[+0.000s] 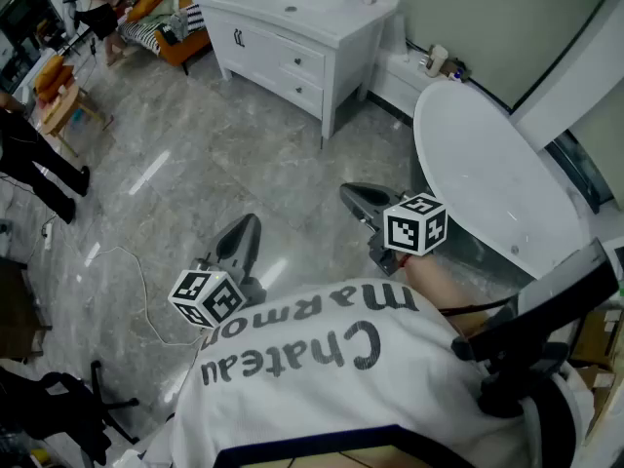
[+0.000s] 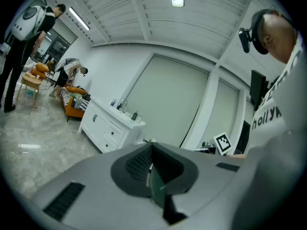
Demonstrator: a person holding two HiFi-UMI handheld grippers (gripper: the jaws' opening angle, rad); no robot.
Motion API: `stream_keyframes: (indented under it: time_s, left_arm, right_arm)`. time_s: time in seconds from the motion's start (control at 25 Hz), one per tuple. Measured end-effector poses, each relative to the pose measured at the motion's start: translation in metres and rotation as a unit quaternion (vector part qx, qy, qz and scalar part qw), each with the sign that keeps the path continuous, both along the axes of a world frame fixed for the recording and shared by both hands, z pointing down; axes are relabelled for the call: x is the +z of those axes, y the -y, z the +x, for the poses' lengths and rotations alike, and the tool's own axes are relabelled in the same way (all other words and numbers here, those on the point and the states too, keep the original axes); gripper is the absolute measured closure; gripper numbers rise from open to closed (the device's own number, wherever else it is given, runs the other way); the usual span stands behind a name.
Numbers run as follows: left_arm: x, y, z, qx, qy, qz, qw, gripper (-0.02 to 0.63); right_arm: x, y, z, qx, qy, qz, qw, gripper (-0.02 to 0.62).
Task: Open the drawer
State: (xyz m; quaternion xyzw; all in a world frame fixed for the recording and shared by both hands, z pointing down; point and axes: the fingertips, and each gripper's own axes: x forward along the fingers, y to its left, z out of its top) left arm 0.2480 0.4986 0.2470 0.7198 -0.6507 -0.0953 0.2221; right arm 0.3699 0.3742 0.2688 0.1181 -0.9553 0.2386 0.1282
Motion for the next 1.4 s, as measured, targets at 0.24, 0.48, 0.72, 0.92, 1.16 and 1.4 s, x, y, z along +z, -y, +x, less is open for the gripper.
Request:
stream_keyframes:
  time_s: [0.24,0.48,0.72,0.92,1.16,1.4]
  left_arm:
    - [-0.001,-0.004,-0.004,-0.003,-0.027,0.003,0.9996,0.601]
    - [0.004,-0.013,-0.019,0.002,-0.067,0.01,0.9977,0.601]
    - [0.022,-0.027,-0.02,0.04,-0.074,0.008,0.9964,0.601]
    - [0.036,-0.012,-0.032,0.038,-0.083,-0.006,0.9958,0.601]
    - [0.039,0.042,-0.062,0.028,-0.081,-0.009,0.9963,0.601]
    - [0.038,0.113,-0.107,0.023,-0.045,-0.017,0.9986,0.601]
  right_arm:
    - [-0.002,0.001,-0.002,0.007,0.007,-0.007,1.0,0.585]
    - [-0.006,-0.001,-0.018,0.014,0.025,-0.004,1.0,0.585]
    - [-0.007,-0.018,-0.041,0.015,0.059,0.023,0.998,0.584]
    - [-0.011,0.005,-0.051,0.03,0.109,-0.051,0.992,0.585]
    - [0.007,0.068,-0.073,0.052,0.121,-0.057,0.99,0.584]
    - [0.019,0.148,-0.123,0.048,0.087,-0.027,0.995,0.584]
